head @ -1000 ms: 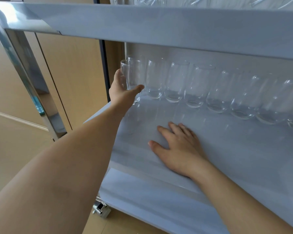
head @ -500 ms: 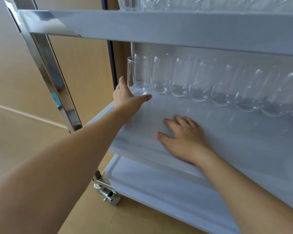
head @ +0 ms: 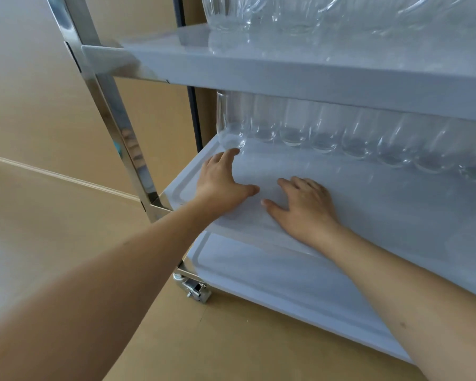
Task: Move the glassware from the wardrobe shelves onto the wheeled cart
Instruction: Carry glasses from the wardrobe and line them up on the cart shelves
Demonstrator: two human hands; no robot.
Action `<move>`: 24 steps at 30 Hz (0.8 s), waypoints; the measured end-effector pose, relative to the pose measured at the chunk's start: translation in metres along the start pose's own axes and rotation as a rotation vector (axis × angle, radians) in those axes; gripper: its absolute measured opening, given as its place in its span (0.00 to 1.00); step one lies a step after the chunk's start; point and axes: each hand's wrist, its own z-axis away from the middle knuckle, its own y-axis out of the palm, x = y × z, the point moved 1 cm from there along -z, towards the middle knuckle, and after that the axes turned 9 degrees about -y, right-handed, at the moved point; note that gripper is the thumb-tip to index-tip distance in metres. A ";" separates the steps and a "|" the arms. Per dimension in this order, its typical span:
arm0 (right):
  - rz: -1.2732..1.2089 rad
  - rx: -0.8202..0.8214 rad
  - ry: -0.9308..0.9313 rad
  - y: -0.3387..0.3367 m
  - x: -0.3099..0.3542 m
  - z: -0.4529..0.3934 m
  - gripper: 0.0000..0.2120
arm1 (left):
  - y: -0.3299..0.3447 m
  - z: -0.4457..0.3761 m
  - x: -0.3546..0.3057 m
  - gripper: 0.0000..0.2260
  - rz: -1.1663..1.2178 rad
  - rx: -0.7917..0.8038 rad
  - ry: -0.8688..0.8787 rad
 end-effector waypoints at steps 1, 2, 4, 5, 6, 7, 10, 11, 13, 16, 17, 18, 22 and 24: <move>0.004 0.020 0.013 -0.001 0.002 0.003 0.35 | -0.003 0.006 -0.003 0.41 0.001 0.004 -0.004; 0.001 0.050 0.024 -0.005 0.005 0.007 0.35 | -0.007 0.012 -0.006 0.41 0.005 0.017 -0.009; 0.008 0.117 0.035 -0.013 0.014 0.020 0.35 | -0.020 0.031 -0.014 0.40 0.005 0.056 -0.024; 0.003 0.153 0.042 -0.020 0.020 0.029 0.35 | -0.029 0.043 -0.019 0.40 -0.003 0.087 -0.034; -0.013 0.185 0.050 -0.030 0.026 0.037 0.35 | -0.039 0.054 -0.024 0.40 -0.018 0.118 -0.046; -0.029 0.212 0.057 -0.041 0.033 0.046 0.35 | -0.050 0.064 -0.030 0.40 -0.037 0.144 -0.058; -0.056 0.271 0.070 -0.083 0.055 0.069 0.35 | -0.091 0.092 -0.050 0.40 -0.071 0.196 -0.099; -0.064 0.286 0.074 -0.099 0.062 0.077 0.35 | -0.105 0.101 -0.058 0.40 -0.082 0.204 -0.109; -0.082 0.323 0.075 -0.134 0.075 0.093 0.35 | -0.135 0.119 -0.077 0.40 -0.091 0.213 -0.138; -0.098 0.359 0.065 -0.190 0.092 0.120 0.35 | -0.181 0.147 -0.113 0.40 -0.099 0.249 -0.177; -0.113 0.374 0.065 -0.209 0.096 0.130 0.35 | -0.195 0.157 -0.126 0.40 -0.118 0.263 -0.183; -0.129 0.387 0.064 -0.228 0.101 0.139 0.35 | -0.209 0.166 -0.140 0.40 -0.148 0.279 -0.177; -0.139 0.376 0.053 -0.309 0.111 0.161 0.35 | -0.264 0.194 -0.207 0.40 -0.224 0.312 -0.091; -0.133 0.336 0.061 -0.358 0.111 0.159 0.35 | -0.294 0.197 -0.246 0.40 -0.212 0.287 -0.048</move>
